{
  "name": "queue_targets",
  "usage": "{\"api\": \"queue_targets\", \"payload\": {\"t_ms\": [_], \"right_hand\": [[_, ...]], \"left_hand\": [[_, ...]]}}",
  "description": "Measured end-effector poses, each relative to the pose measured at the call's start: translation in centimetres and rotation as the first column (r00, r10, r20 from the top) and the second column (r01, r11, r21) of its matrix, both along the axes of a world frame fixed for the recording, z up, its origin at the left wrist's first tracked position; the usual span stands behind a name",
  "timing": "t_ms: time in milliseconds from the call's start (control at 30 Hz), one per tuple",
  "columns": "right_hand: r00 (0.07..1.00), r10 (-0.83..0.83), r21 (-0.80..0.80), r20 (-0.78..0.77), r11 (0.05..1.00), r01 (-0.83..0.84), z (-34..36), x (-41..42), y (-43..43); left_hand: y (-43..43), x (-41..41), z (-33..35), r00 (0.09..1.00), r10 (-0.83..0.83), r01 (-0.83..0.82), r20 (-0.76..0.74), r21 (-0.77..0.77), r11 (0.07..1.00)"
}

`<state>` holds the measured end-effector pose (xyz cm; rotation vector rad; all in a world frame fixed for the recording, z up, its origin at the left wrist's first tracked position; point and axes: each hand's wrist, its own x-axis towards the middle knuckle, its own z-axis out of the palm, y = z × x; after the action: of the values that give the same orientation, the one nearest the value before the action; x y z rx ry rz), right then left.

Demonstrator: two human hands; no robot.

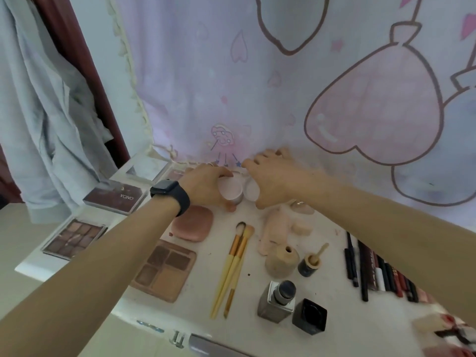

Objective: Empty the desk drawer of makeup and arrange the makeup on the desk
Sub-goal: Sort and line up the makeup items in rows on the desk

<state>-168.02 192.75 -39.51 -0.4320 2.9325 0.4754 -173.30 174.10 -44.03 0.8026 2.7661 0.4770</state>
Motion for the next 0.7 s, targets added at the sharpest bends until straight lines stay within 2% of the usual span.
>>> {"api": "queue_targets", "payload": {"t_ms": [200, 467, 700], "right_hand": [[0.997, -0.039, -0.028, 0.073, 0.999, 0.041, -0.7, -0.6, -0.2], [0.994, -0.061, -0.07, 0.095, 0.995, 0.068, -2.3, -0.8, 0.4], [0.993, -0.074, -0.041, 0.095, 0.996, 0.078, -2.1, -0.8, 0.1]], "left_hand": [[-0.5, -0.4, -0.3, 1.0, -0.008, 0.008, 0.011, 0.034, 0.999], [-0.6, -0.6, -0.5, 1.0, -0.026, 0.026, -0.016, 0.034, 0.999], [-0.4, -0.7, -0.7, 1.0, -0.018, 0.019, -0.024, 0.04, 0.999]]}}
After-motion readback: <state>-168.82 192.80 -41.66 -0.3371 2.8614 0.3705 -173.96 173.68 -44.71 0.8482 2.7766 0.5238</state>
